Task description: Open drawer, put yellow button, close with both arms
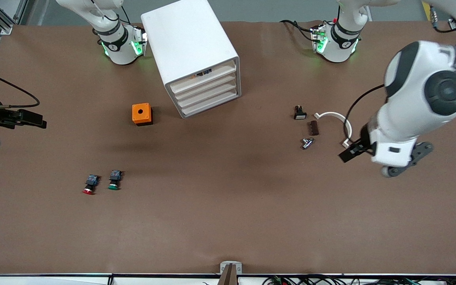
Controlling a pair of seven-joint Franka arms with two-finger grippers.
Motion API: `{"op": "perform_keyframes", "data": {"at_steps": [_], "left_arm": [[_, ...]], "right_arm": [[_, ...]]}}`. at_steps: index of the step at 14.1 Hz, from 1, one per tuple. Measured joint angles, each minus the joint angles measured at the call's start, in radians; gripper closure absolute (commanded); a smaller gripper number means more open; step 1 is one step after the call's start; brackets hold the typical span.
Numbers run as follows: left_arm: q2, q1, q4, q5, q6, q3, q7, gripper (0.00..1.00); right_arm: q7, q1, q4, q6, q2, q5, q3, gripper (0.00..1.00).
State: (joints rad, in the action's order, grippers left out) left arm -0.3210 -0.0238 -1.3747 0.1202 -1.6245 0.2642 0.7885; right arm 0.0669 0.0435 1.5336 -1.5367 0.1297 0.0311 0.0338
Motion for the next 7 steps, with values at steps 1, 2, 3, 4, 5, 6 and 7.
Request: {"op": "perform_keyframes", "data": {"at_steps": [1,2,3,4,5,6,7], "left_arm": [[0.023,0.029,0.000,0.000,0.015,0.000,-0.069,0.00],[0.046,0.052,-0.001,0.000,0.031,0.000,-0.134,0.00],[0.065,0.068,-0.001,0.000,0.050,-0.001,-0.198,0.00],[0.087,0.074,-0.005,0.000,0.072,-0.010,-0.263,0.00],[0.111,0.072,-0.016,0.000,0.086,-0.027,-0.323,0.00],[0.140,0.069,-0.036,-0.002,0.094,-0.050,-0.384,0.00],[0.175,0.064,-0.064,-0.009,0.098,-0.076,-0.439,0.00]], "right_arm": [[0.000,0.000,0.027,-0.009,-0.036,0.001,-0.002,0.00],[0.001,0.000,0.047,-0.009,-0.073,0.001,-0.005,0.00],[0.001,0.000,0.062,-0.007,-0.111,0.002,-0.007,0.00],[0.002,0.000,0.077,-0.004,-0.151,0.002,-0.010,0.00],[0.002,-0.001,0.093,0.000,-0.188,0.002,-0.012,0.00],[0.003,-0.001,0.112,0.002,-0.223,0.003,-0.014,0.00],[0.003,-0.001,0.136,0.002,-0.251,0.003,-0.014,0.00]]}}
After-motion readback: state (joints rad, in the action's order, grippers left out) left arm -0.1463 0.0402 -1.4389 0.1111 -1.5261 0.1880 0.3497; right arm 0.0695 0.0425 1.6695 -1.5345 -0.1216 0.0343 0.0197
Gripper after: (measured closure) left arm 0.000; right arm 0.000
